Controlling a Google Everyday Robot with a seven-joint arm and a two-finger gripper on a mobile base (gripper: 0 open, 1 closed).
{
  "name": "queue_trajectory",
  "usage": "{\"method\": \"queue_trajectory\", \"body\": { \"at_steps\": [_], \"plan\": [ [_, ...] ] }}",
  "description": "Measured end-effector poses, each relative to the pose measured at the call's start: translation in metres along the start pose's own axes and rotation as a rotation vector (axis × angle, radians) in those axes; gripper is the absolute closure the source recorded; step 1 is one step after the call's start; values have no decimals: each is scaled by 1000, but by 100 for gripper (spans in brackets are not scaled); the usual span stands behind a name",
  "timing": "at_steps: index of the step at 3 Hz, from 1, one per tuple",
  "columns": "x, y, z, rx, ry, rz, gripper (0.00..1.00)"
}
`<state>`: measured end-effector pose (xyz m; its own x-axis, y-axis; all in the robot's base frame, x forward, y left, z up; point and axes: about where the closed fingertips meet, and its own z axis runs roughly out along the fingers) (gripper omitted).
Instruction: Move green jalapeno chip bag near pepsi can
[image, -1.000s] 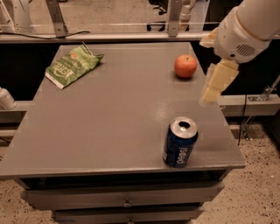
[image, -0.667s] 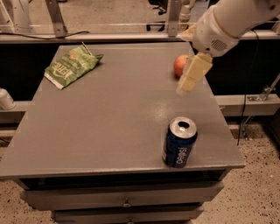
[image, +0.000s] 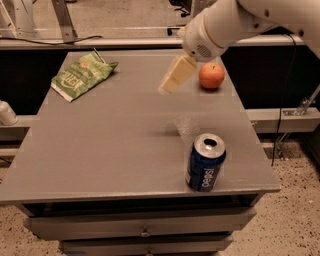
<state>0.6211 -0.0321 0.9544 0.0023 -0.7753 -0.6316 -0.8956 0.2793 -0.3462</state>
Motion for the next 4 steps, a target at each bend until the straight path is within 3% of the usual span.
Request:
{"method": "queue_trajectory", "body": {
  "at_steps": [1,2,3,4],
  "plan": [
    [-5,-9,-1,36,-20,4,0],
    [-5,-7,-1,30,-17,3,0],
    [-8,-11,3,55,-44,19,0],
    [-24,-31,31,95,-118,35,0]
  ]
}}
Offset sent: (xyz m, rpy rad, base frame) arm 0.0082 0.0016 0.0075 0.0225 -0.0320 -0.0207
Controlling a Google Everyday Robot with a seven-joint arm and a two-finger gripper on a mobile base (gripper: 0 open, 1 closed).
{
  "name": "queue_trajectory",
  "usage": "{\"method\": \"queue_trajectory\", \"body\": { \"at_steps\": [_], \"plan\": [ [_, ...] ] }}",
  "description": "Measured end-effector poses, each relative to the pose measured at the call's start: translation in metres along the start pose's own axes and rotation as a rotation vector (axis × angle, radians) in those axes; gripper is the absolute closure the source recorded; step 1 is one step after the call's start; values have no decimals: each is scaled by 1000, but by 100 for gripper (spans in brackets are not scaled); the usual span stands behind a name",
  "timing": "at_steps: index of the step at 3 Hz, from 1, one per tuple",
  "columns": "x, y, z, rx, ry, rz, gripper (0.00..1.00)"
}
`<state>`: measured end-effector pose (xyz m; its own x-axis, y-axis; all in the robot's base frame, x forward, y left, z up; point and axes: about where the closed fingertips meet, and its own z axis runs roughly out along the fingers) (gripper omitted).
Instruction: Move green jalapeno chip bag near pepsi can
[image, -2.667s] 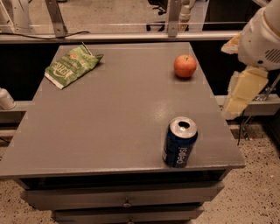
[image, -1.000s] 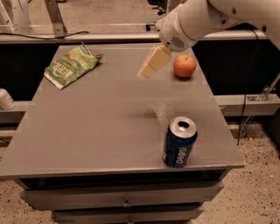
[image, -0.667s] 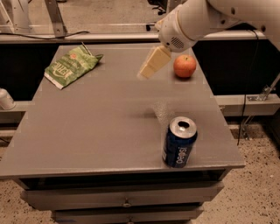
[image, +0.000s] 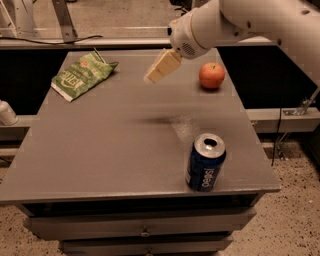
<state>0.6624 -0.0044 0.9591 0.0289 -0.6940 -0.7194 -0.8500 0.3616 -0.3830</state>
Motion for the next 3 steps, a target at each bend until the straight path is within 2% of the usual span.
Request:
{"method": "queue_trajectory", "body": {
  "at_steps": [1,2,3],
  "plan": [
    [-8,-22,41,36,-57,28,0],
    [-10,-34,86,56,-93,89,0],
    [-17,-27,130,30,-126,138,0]
  ]
}}
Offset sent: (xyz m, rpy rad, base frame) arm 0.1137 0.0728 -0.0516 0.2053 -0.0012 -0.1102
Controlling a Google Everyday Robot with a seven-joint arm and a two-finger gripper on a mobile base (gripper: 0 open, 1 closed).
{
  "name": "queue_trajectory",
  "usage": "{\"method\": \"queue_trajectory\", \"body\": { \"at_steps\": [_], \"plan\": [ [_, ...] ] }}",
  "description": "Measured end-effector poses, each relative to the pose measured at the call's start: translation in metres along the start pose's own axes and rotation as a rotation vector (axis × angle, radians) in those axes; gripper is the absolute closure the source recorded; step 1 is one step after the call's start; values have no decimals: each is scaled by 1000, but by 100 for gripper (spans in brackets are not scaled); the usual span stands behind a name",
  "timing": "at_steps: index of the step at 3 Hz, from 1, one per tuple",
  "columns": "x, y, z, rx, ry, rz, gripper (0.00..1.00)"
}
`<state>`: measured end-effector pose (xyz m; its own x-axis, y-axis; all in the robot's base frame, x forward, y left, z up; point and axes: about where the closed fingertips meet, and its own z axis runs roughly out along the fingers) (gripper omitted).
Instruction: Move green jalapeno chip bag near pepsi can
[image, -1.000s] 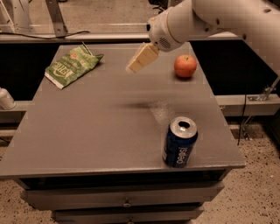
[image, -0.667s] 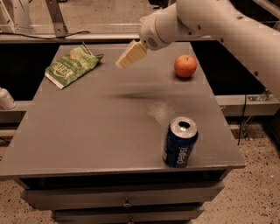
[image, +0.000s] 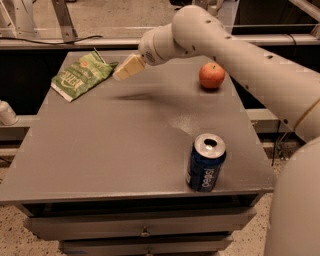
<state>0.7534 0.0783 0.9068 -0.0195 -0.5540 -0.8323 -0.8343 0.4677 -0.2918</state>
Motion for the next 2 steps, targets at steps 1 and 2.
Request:
{"method": "queue_trajectory", "body": {
  "at_steps": [1,2],
  "plan": [
    [-13,13,38,-50,-44,23,0],
    [-31,33,70,-120,-96,32,0]
  ]
}}
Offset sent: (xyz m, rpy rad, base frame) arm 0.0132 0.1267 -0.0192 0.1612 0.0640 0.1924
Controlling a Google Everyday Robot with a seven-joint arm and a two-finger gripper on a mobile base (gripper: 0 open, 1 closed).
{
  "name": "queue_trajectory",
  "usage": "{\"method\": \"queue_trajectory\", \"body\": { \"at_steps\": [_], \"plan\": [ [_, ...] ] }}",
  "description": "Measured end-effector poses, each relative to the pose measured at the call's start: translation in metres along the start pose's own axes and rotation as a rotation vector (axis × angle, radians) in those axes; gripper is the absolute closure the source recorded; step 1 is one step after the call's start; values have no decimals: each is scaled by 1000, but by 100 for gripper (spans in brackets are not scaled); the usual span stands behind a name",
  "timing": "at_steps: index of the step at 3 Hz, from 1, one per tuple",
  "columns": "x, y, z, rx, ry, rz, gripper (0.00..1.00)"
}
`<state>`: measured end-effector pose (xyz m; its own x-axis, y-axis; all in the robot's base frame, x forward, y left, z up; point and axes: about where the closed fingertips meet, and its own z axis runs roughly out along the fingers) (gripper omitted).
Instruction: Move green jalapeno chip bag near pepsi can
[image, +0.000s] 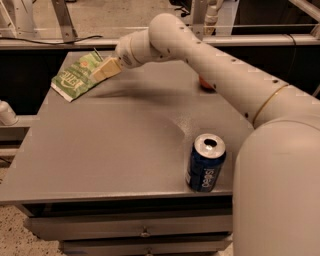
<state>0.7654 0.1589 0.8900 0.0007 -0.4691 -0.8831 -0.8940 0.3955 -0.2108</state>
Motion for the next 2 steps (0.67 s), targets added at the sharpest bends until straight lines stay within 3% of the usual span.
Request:
{"method": "queue_trajectory", "body": {
  "at_steps": [1,2],
  "plan": [
    [-9,16,26,-61,-27,4,0],
    [-7,27,41,-102,-14,11,18]
  ]
}}
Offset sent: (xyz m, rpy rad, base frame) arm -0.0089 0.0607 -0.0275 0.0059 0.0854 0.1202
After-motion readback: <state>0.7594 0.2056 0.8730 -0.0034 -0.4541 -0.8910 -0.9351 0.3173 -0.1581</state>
